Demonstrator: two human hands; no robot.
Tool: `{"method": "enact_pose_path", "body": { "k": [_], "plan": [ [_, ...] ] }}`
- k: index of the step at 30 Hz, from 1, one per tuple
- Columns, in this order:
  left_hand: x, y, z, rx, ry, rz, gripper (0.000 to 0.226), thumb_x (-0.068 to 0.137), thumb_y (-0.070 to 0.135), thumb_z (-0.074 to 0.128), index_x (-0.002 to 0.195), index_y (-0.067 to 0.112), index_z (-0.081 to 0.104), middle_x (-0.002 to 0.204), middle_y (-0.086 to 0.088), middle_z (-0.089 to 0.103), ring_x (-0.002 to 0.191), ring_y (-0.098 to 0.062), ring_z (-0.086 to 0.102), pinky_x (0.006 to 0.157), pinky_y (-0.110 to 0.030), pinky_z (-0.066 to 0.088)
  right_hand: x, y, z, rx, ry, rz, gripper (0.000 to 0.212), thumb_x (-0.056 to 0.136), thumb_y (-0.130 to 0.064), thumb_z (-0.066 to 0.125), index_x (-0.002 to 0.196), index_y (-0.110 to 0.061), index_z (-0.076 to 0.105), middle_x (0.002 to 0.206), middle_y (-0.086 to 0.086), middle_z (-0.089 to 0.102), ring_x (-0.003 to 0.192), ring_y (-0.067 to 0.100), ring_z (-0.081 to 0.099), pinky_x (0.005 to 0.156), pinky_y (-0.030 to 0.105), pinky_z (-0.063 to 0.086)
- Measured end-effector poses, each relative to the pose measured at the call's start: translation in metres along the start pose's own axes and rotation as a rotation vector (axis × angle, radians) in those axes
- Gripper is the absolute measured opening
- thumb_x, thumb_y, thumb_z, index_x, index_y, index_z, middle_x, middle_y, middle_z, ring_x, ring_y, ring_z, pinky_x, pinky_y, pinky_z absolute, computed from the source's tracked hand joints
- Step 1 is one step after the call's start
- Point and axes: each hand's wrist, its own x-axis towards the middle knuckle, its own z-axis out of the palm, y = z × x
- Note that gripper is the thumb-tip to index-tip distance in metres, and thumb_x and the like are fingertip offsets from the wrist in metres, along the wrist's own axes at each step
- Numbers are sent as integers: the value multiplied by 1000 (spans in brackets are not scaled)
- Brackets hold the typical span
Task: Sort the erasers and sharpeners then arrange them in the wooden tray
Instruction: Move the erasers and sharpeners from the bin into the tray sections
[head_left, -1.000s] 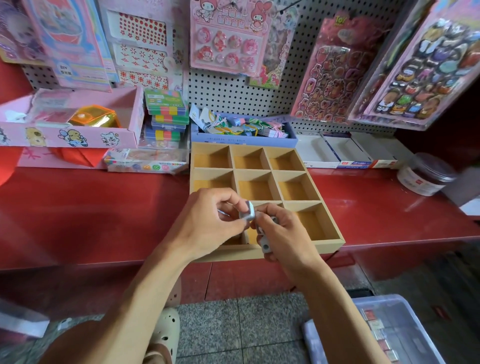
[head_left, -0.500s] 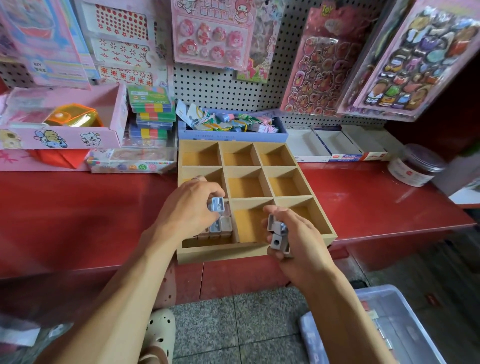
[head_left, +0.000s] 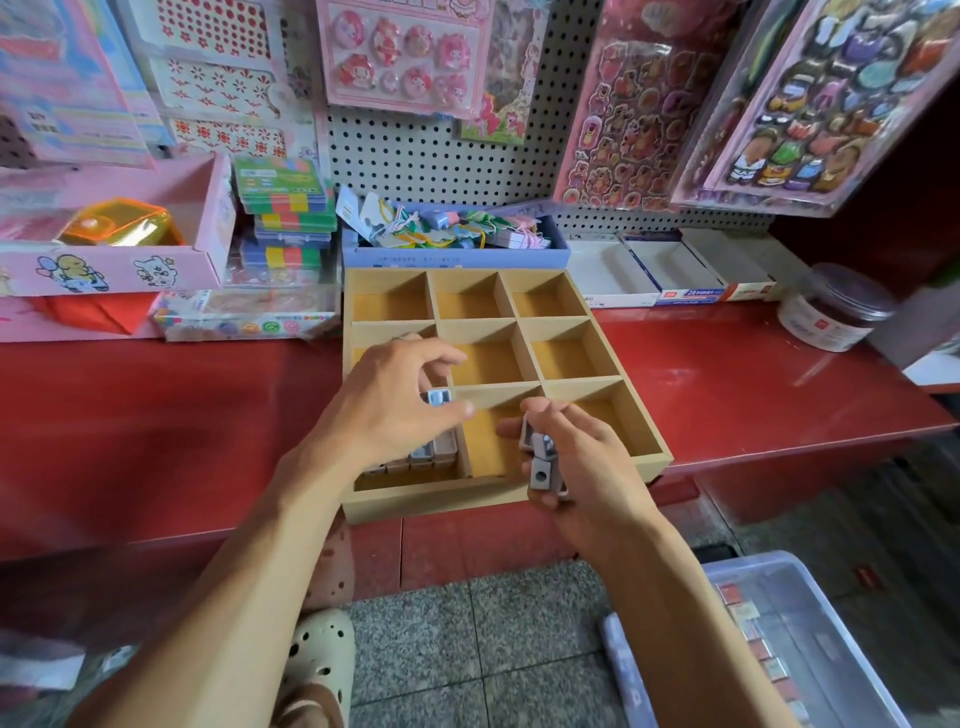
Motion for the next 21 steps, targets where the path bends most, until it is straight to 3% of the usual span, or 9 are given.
{"method": "enact_pose_path", "body": {
  "k": [2,4,8,14,17,21],
  "plan": [
    [-4,8,-1,-192,-46,32,40,66,32,87,102,33,69,96,10,66,73,-6,58,61,-11,43,3,-1,4,-19,-24,-16,14,100,-9,50,91,-5,60,75,1,71,52,11,41,36,19,23],
    [-7,13,0,-287,-109,64,41,60,33,87,98,33,72,92,9,66,70,-6,57,61,-14,43,5,-1,9,-52,-47,-26,18,100,-11,51,103,4,60,73,2,71,51,11,41,36,20,25],
    [-8,13,2,-234,-132,105,36,63,27,91,93,37,74,86,10,63,69,-16,60,63,-32,50,9,-2,17,-124,-67,-44,25,101,-17,54,105,6,61,90,20,66,60,17,43,39,23,24],
    [-8,10,-4,-257,-70,99,24,63,18,83,81,28,71,76,9,67,67,-21,61,64,-43,53,8,0,14,-8,-31,-31,26,100,-13,53,108,9,65,80,14,53,53,11,40,38,22,25],
    [-8,8,-6,-237,-47,85,23,64,16,82,80,27,69,75,6,69,65,-17,62,63,-40,52,8,1,11,-35,-27,-49,21,99,-14,55,100,1,70,80,9,59,52,10,41,39,21,24],
    [-10,10,-9,-281,-59,82,23,65,13,83,82,22,71,76,7,70,65,-17,62,51,-24,46,6,-3,18,-178,-94,-79,25,102,-16,50,92,-2,68,87,12,43,58,14,31,43,24,19]
  ]
}}
